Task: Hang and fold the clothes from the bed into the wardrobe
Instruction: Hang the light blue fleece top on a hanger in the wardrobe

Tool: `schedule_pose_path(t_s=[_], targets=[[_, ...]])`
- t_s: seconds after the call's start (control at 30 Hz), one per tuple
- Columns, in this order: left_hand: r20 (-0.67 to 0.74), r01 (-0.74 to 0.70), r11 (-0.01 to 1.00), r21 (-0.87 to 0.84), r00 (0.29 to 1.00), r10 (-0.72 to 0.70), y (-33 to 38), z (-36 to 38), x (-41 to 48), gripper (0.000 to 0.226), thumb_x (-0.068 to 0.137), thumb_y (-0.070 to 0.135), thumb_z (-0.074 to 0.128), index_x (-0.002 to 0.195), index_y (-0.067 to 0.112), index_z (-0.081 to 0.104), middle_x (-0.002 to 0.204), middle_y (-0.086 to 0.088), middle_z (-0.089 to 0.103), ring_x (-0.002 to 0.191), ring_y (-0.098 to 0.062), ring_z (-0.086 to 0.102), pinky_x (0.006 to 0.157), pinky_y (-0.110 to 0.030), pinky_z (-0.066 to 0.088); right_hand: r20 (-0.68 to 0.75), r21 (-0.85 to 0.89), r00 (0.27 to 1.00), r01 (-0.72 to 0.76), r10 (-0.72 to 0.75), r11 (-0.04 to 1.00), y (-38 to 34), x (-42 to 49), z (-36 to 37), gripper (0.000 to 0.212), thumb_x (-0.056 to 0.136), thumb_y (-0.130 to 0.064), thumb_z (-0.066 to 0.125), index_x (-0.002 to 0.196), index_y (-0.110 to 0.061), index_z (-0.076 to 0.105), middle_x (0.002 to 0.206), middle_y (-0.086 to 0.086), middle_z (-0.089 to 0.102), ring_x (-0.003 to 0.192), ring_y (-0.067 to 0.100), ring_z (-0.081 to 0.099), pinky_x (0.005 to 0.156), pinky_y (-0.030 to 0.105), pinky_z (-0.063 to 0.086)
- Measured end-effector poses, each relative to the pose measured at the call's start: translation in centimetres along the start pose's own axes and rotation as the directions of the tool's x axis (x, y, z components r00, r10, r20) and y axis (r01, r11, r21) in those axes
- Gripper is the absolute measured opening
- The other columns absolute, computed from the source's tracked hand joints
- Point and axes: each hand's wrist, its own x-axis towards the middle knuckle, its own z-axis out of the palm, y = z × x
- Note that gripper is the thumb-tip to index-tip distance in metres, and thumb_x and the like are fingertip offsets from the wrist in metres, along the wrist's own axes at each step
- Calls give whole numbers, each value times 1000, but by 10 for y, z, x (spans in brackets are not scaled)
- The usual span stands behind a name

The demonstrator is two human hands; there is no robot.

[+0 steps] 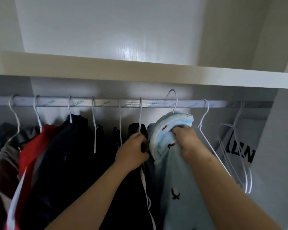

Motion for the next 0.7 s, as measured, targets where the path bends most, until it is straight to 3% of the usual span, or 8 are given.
schedule_pose_path(t_s=[0.1, 0.2, 0.37, 0.53, 0.7], targets=[[13, 1, 1000, 3, 1000, -1, -4, -1, 0, 23, 70, 19, 64, 93, 17, 59, 110, 14, 48, 93, -2, 48, 72, -27, 46, -6, -20, 1000, -26, 26, 999, -4, 12, 14, 21, 96, -2, 39, 97, -6, 60, 103, 19, 64, 61, 17, 53, 51, 22, 44], [8, 7, 1000, -4, 1000, -7, -8, -2, 0, 17, 71, 24, 64, 86, 18, 58, 107, 14, 52, 92, -4, 52, 72, -30, 48, -8, 9, 998, -69, 69, 998, 1, 21, 23, 29, 97, 1, 34, 113, 6, 58, 106, 20, 61, 59, 14, 49, 35, 15, 42], [-21, 53, 998, -31, 998, -53, -13, -3, -1, 16, 73, 29, 64, 85, 27, 55, 108, 16, 55, 96, -4, 55, 77, -34, 48, 14, 96, 989, -145, 144, 985, 23, 24, 38, 35, 99, 1, 29, 124, 12, 51, 110, 24, 59, 65, 18, 49, 44, 21, 48], [-38, 77, 995, -68, 996, -80, -17, -3, -5, 15, 75, 34, 64, 85, 36, 53, 123, 23, 51, 109, -2, 50, 82, -27, 44, -40, -174, 998, 31, -39, 984, 39, 36, 39, 28, 94, 2, 34, 112, 4, 56, 97, 15, 63, 86, 26, 60, 67, 29, 49], [-77, 49, 998, -45, 996, -52, -18, 1, -7, 13, 76, 32, 62, 85, 34, 53, 123, 21, 52, 107, -4, 53, 81, -30, 46, -57, -286, 992, 92, -113, 954, 59, 29, 37, 13, 96, -19, 45, 101, -10, 51, 81, -1, 55, 69, 7, 51, 51, 19, 36]])
